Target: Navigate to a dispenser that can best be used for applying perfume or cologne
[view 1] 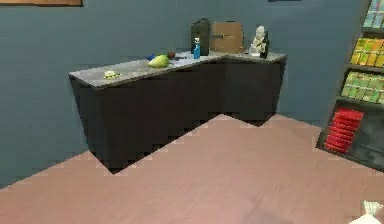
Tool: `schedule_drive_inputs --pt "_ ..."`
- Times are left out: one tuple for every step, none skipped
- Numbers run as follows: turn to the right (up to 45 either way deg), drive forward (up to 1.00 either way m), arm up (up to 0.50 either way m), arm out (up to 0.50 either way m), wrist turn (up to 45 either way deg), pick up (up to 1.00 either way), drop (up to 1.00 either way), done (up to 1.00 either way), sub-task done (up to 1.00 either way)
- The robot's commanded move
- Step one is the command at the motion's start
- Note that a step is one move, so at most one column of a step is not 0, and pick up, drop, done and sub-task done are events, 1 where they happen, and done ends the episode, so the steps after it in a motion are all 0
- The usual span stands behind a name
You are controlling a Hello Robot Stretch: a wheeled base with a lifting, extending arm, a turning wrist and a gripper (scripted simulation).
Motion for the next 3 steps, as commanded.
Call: schedule_drive_inputs --pt "0.0 0.85 0.0 0.0 0.0 0.0 0.0 0.0 0.0" --pt "9.0 0.0 0.0 0.0 0.0 0.0 0.0 0.0 0.0" --pt "0.0 0.85 0.0 0.0 0.0 0.0 0.0 0.0 0.0"
